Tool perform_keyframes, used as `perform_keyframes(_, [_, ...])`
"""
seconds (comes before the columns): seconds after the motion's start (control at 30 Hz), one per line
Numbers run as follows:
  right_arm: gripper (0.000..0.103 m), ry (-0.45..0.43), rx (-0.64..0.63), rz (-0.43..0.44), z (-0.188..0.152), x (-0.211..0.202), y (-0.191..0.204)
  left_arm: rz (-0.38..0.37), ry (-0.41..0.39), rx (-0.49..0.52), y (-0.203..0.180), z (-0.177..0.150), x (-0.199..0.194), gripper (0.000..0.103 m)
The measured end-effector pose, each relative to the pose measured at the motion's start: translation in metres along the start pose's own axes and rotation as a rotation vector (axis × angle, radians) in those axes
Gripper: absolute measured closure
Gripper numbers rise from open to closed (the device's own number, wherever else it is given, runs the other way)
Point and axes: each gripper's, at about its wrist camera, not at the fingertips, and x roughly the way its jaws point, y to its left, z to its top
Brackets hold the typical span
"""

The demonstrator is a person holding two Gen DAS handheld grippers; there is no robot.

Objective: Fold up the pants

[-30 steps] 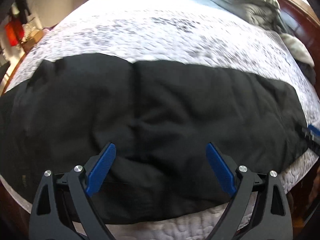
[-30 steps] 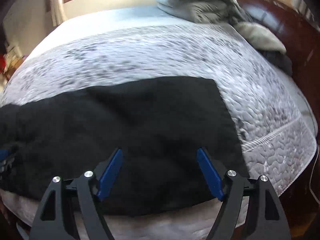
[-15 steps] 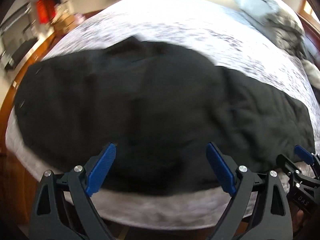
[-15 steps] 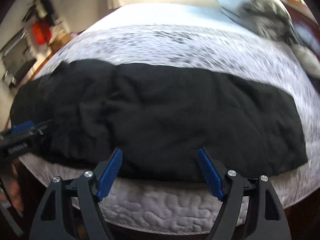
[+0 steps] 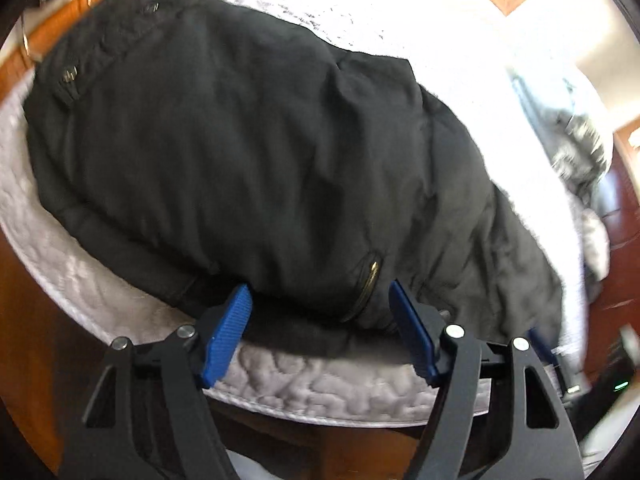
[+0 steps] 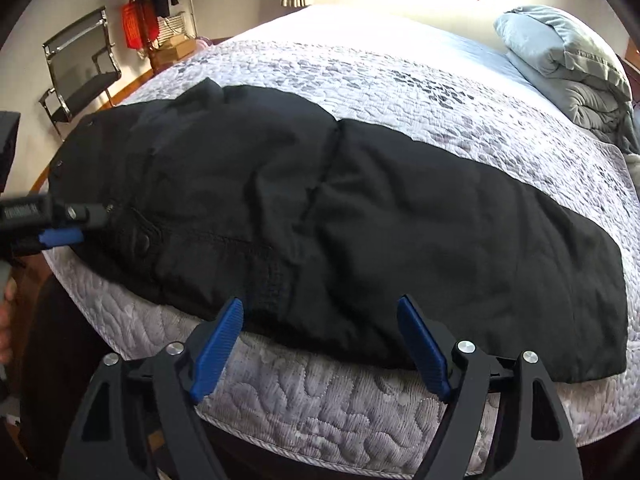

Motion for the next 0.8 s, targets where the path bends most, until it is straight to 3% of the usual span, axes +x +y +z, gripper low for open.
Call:
perform_keyframes(0.17, [0.022, 0.014, 0.037, 0.008, -0.002, 0.004, -0.008, -0.090, 0.043, -0.092, 0.015, 0.012, -0.001, 0.040])
perform_keyframes(0.3, [0.021, 0.031, 0.045, 0.013, -0.002, 0.010, -0.010, -0.094, 0.068, -0.133, 0.021, 0.014, 0.000, 0.046])
perform_keyframes(0.37, [0.021, 0.039, 0.049, 0.014, -0.004, 0.013, -0.010, -0.068, 0.095, -0.153, 0.026, 0.013, 0.006, 0.054])
perform_keyframes(0.53, [0.018, 0.039, 0.066, -0.009, -0.006, 0.012, -0.021, -0.004, 0.092, -0.161, 0.032, 0.006, 0.001, 0.051])
perform_keyframes(0.73, [0.018, 0.042, 0.090, -0.015, -0.007, 0.015, -0.028, -0.027, 0.069, -0.198, 0.040, 0.022, 0.013, 0.050])
perform_keyframes(0.8, [0.018, 0.039, 0.085, -0.018, -0.008, 0.014, -0.029, -0.039, 0.069, -0.243, 0.042, 0.027, 0.018, 0.045])
